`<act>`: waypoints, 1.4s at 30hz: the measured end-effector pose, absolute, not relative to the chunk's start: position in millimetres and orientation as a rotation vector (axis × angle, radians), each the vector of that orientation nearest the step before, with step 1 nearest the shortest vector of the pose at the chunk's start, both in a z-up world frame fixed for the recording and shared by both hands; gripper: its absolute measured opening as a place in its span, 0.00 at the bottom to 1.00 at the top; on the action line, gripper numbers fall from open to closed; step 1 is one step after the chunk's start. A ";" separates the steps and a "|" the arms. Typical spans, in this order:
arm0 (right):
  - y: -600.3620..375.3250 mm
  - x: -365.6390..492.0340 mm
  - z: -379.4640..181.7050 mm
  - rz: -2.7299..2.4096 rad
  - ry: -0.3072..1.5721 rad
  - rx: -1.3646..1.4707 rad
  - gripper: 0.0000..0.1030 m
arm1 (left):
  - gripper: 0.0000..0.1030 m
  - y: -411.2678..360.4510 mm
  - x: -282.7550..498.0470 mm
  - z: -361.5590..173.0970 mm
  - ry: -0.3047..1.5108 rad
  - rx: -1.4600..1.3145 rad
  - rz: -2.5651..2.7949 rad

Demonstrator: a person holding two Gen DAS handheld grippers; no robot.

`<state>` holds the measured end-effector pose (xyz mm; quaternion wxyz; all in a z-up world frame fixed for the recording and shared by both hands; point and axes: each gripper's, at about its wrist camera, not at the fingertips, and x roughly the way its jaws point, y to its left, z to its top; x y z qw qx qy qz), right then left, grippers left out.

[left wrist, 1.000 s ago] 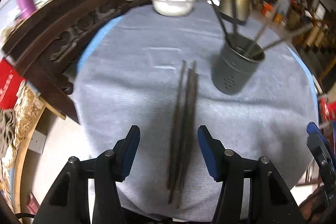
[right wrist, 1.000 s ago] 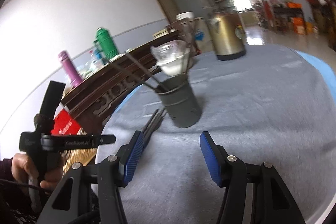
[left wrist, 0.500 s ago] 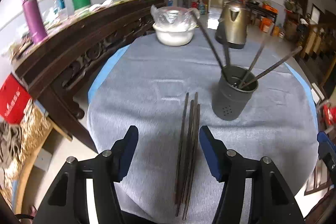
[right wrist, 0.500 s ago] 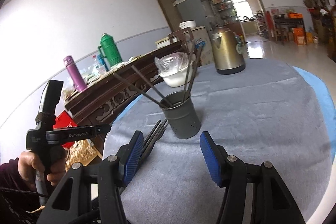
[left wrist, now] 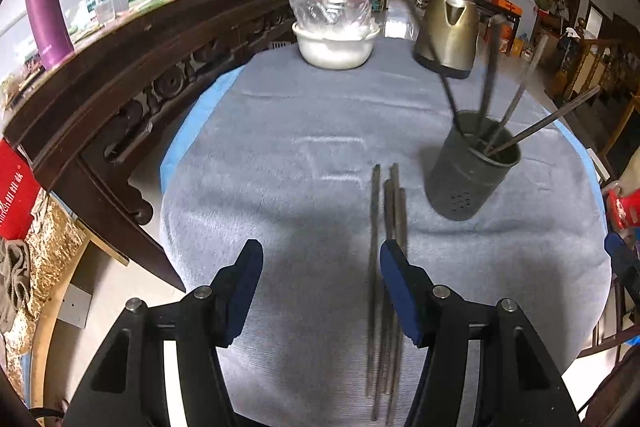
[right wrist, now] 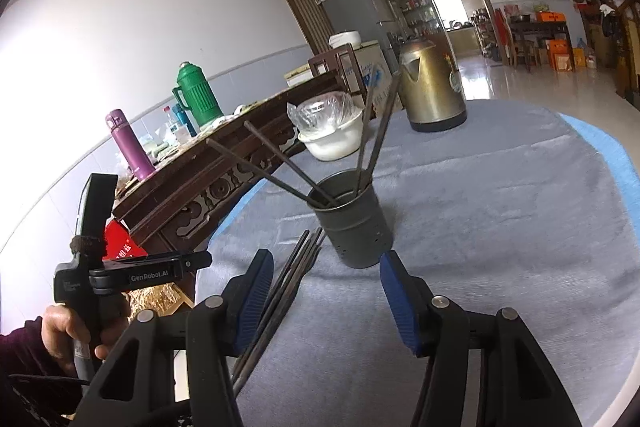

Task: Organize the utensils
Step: 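Reposition the right gripper over the remaining sticks, then close the right gripper on one dark stick from the row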

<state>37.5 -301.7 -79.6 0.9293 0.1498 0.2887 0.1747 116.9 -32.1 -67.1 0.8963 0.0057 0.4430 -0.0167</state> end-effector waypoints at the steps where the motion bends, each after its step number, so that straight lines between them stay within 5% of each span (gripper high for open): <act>1: -297.4 40.0 -80.6 0.358 0.599 0.309 0.58 | 0.60 -29.7 117.5 -69.7 0.923 0.012 -0.039; 6: -274.5 52.9 -89.2 0.352 0.651 0.319 0.55 | 0.60 -16.1 118.3 -84.6 0.949 0.004 -0.099; 9: -260.6 60.0 -96.5 0.344 0.695 0.318 0.37 | 0.60 -10.1 116.5 -92.7 0.964 -0.017 -0.142; 42: -173.0 123.1 -191.8 0.292 1.071 0.294 0.18 | 0.60 21.3 102.1 -128.9 1.049 -0.125 -0.341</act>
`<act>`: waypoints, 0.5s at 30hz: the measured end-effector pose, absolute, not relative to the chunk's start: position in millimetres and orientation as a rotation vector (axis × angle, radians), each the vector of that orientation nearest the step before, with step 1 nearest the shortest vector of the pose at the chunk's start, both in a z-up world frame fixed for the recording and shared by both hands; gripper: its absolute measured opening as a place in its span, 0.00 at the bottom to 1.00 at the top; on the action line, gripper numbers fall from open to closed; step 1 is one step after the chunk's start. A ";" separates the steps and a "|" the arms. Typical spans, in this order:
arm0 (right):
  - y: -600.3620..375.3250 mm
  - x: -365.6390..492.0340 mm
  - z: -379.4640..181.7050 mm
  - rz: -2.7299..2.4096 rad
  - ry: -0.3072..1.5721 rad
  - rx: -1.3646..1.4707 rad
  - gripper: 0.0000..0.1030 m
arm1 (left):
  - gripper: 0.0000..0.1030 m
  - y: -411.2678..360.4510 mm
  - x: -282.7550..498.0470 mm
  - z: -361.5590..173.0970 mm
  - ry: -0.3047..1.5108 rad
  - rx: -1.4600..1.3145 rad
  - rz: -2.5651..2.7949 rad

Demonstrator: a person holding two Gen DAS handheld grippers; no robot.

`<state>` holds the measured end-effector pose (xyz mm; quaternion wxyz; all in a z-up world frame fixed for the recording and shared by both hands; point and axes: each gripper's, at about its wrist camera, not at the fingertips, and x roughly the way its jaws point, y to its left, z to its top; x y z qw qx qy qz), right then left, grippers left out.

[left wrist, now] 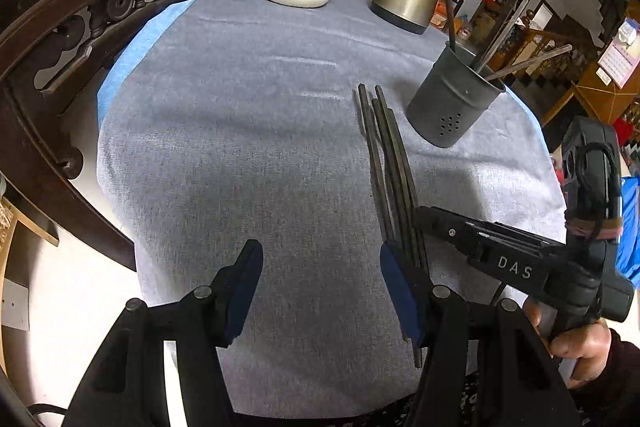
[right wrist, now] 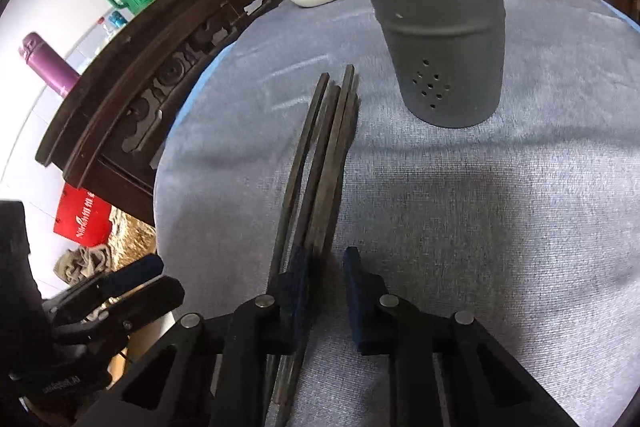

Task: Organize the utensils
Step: 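Close the right gripper on one dark stick from the row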

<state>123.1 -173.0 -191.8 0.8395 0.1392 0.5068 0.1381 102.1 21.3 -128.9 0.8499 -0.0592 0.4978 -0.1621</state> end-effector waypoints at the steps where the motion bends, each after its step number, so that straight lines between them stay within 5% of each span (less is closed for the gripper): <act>1: -173.7 122.8 -191.9 0.289 1.069 0.288 0.18 | 0.60 21.0 103.0 -129.2 1.051 -0.125 -0.341; 15: -202.1 119.6 -183.3 0.221 1.055 0.302 0.18 | 0.60 -0.7 125.5 -135.4 1.098 -0.084 -0.366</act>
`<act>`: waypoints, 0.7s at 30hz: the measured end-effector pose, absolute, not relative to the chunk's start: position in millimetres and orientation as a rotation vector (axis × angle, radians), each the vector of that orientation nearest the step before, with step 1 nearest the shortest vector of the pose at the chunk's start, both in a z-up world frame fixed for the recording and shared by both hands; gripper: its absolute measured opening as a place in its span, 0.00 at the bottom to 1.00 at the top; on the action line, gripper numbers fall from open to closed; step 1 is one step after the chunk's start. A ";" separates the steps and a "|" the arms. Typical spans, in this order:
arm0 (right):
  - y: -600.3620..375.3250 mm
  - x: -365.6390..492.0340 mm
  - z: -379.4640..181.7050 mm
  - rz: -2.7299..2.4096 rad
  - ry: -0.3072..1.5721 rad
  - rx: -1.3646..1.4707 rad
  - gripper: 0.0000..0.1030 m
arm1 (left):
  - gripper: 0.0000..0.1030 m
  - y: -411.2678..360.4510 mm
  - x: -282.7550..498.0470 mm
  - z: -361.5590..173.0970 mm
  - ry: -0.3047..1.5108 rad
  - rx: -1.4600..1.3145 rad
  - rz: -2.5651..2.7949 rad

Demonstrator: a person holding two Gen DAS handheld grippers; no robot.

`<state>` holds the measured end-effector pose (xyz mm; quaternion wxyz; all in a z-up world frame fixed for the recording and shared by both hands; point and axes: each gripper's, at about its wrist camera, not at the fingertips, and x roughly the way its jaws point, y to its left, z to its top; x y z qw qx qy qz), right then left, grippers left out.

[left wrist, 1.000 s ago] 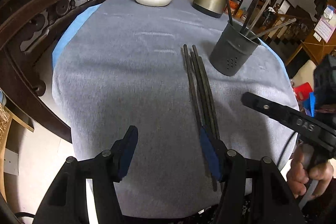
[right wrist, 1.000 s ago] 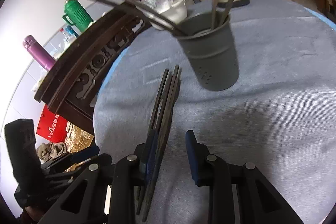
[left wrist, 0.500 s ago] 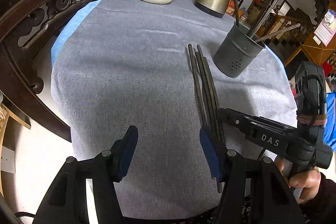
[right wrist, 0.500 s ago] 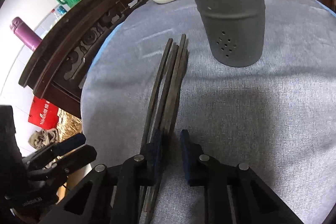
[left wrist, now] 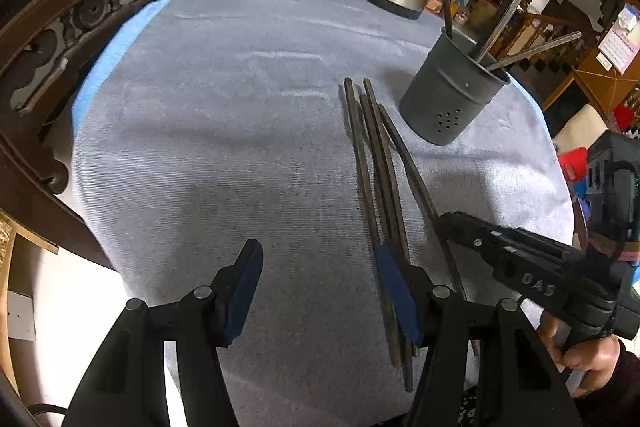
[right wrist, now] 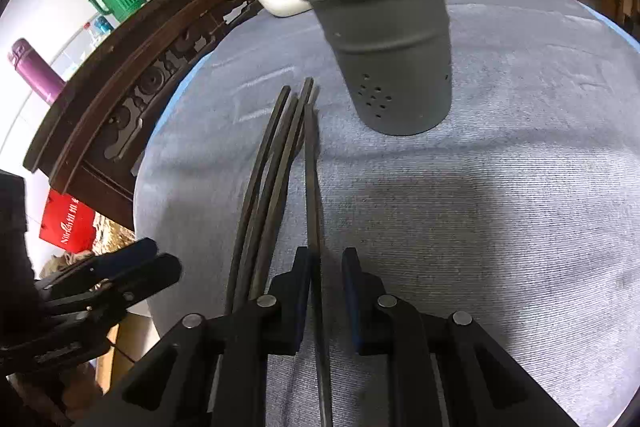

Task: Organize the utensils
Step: 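Close the right gripper on one dark stick from the row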

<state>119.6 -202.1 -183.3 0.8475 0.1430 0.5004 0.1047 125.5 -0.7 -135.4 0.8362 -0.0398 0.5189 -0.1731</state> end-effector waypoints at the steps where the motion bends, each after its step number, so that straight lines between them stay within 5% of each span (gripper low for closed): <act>1: -204.5 119.5 -180.1 0.222 1.045 0.307 0.18 | 0.60 -1.6 127.8 -137.5 1.110 -0.091 -0.370; 16: -186.9 130.4 -185.8 0.257 1.112 0.287 0.14 | 0.60 -25.4 157.4 -152.3 1.207 -0.102 -0.421; 21: -193.0 124.1 -184.6 0.227 1.106 0.290 0.08 | 0.39 -32.5 165.1 -153.2 1.194 -0.074 -0.407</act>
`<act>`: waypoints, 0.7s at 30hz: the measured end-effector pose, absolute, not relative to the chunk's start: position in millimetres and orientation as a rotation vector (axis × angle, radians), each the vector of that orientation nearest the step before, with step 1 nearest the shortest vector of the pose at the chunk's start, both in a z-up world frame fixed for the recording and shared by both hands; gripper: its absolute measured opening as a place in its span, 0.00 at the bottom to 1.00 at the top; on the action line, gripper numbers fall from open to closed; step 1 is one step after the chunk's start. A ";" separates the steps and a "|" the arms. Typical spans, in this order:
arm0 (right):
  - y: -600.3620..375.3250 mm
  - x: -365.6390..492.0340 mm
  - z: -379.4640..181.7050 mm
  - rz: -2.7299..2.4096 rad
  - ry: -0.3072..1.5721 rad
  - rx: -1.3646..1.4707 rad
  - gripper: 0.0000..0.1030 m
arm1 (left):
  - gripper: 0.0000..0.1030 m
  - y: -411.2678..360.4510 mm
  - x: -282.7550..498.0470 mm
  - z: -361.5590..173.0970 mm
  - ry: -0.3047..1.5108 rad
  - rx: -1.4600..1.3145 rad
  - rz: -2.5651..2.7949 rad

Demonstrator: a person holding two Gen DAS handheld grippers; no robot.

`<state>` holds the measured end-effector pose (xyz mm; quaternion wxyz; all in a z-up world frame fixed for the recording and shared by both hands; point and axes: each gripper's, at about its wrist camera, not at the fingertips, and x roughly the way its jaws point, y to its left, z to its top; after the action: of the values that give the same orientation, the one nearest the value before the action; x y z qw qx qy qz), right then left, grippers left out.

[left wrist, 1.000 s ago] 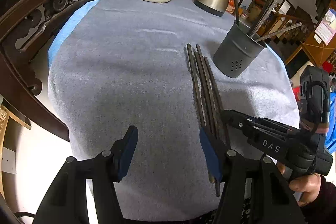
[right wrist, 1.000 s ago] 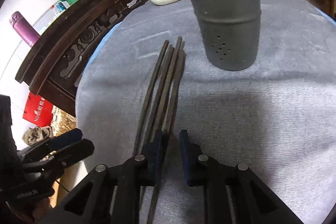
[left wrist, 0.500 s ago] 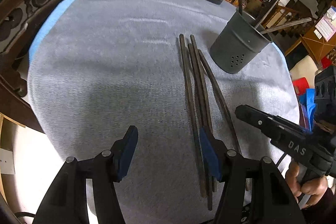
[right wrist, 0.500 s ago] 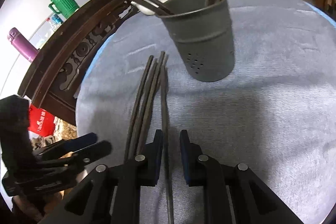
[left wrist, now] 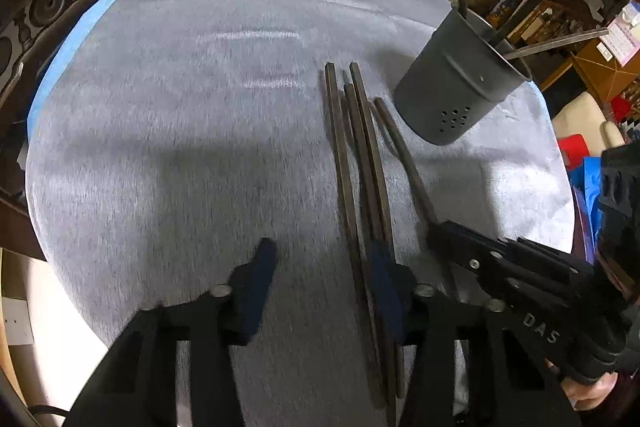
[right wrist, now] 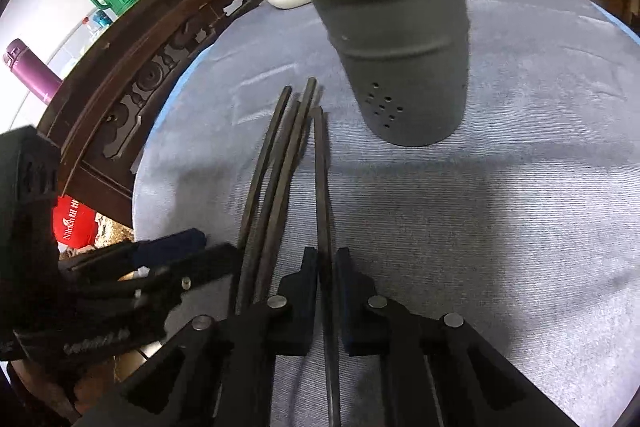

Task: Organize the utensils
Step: 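Close the right gripper on one dark stick from the row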

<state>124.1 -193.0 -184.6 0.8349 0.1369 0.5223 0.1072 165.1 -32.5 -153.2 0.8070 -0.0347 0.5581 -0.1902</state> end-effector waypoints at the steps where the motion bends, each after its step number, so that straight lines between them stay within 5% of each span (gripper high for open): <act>1: -195.2 123.3 -184.4 0.216 1.107 0.297 0.08 | 0.35 -32.3 167.4 -153.5 1.194 -0.073 -0.400; 6: -202.8 121.2 -186.5 0.225 1.140 0.378 0.08 | 0.09 -25.6 175.1 -157.5 1.210 -0.111 -0.400; 21: -204.8 131.0 -185.9 0.213 1.191 0.383 0.11 | 0.17 -19.5 177.1 -142.8 1.205 -0.151 -0.464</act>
<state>131.0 -204.8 -185.9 0.8055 0.1790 0.5562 0.0993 177.1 -19.5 -142.8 0.7960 -0.0703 0.5609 -0.2162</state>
